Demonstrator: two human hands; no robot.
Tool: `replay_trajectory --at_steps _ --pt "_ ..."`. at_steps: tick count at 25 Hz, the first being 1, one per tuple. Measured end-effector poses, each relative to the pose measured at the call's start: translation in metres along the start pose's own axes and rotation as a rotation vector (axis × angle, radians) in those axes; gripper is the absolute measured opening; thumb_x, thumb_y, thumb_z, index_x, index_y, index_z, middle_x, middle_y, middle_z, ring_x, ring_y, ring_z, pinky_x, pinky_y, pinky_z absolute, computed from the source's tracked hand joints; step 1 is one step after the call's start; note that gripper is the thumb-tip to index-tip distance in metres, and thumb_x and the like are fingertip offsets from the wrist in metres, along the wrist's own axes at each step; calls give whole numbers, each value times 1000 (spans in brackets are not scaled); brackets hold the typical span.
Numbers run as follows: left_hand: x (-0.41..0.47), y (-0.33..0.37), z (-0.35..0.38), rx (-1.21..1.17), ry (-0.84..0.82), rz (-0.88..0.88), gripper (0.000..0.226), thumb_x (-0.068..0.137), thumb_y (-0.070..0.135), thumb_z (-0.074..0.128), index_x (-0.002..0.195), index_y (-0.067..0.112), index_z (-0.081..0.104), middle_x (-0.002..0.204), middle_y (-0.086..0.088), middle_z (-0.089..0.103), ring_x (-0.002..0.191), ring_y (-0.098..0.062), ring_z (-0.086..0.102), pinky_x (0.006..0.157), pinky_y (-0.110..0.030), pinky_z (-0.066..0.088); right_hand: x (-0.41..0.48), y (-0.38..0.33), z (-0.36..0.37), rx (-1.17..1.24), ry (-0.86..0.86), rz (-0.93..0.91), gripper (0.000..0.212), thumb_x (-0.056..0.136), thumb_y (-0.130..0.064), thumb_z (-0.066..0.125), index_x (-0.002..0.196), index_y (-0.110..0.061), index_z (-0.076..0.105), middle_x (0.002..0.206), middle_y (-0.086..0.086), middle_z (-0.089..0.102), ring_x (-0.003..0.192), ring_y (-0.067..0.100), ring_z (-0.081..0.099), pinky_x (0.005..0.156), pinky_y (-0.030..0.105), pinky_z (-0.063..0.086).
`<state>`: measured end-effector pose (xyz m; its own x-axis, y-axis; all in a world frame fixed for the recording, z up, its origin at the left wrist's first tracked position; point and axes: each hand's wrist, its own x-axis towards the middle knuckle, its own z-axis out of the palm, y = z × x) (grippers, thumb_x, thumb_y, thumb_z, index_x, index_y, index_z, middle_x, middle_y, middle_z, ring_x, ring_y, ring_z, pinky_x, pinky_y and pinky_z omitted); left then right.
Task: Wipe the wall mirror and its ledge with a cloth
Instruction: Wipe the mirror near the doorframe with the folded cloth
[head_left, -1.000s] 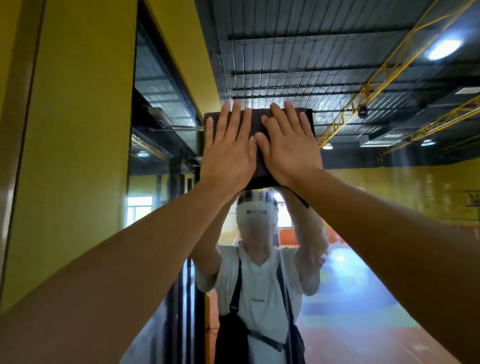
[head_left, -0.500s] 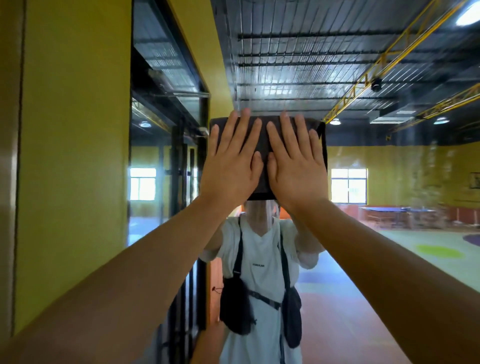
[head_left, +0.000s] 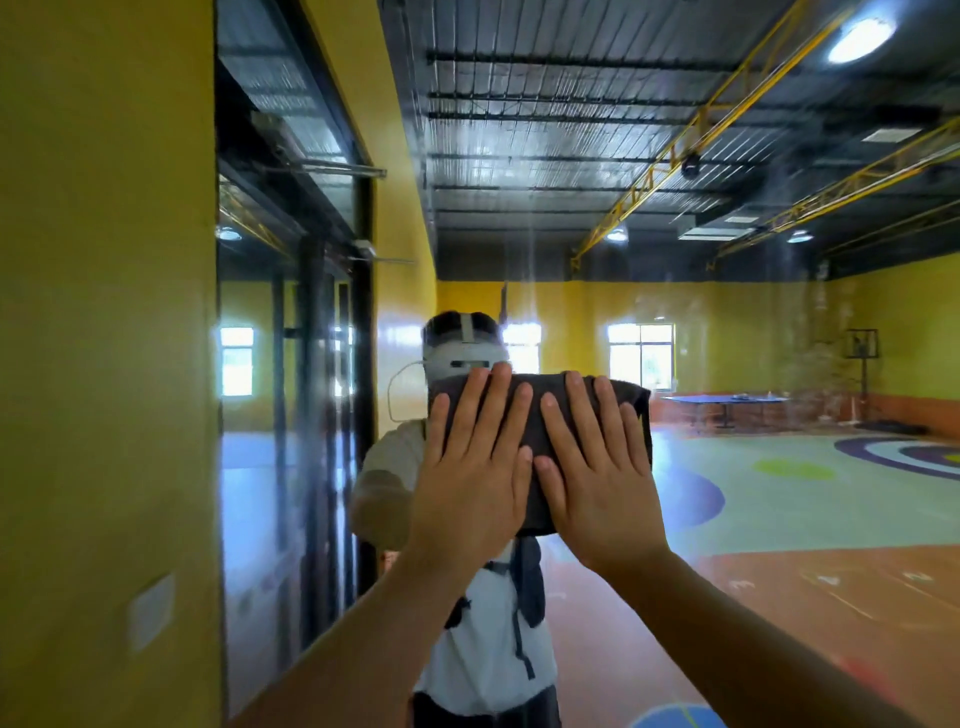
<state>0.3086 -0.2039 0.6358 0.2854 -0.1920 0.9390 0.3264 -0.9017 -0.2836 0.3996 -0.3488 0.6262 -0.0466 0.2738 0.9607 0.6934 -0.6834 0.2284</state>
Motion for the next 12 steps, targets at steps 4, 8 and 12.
replay_trajectory --at_steps 4,8,12 --pt "-52 17 11 11 -17 -9 61 108 39 28 164 15 16 172 -10 10 159 -27 8 127 -51 15 -51 -11 4 9 -55 -13 55 111 -39 26 158 -11 33 168 17 20 156 39 14 122 60 22" --pt "-99 32 20 -2 -15 19 61 108 38 32 163 15 19 171 -10 15 158 -28 12 127 -51 13 -99 -19 12 31 -56 -28 55 110 -39 30 157 -12 35 167 17 22 155 40 16 124 59 19" --pt "-163 51 32 -3 -30 59 64 108 39 36 163 14 19 172 -8 12 158 -28 13 127 -52 11 -168 -29 22 69 -84 -44 55 109 -40 35 159 -15 30 167 18 22 155 41 17 125 57 14"
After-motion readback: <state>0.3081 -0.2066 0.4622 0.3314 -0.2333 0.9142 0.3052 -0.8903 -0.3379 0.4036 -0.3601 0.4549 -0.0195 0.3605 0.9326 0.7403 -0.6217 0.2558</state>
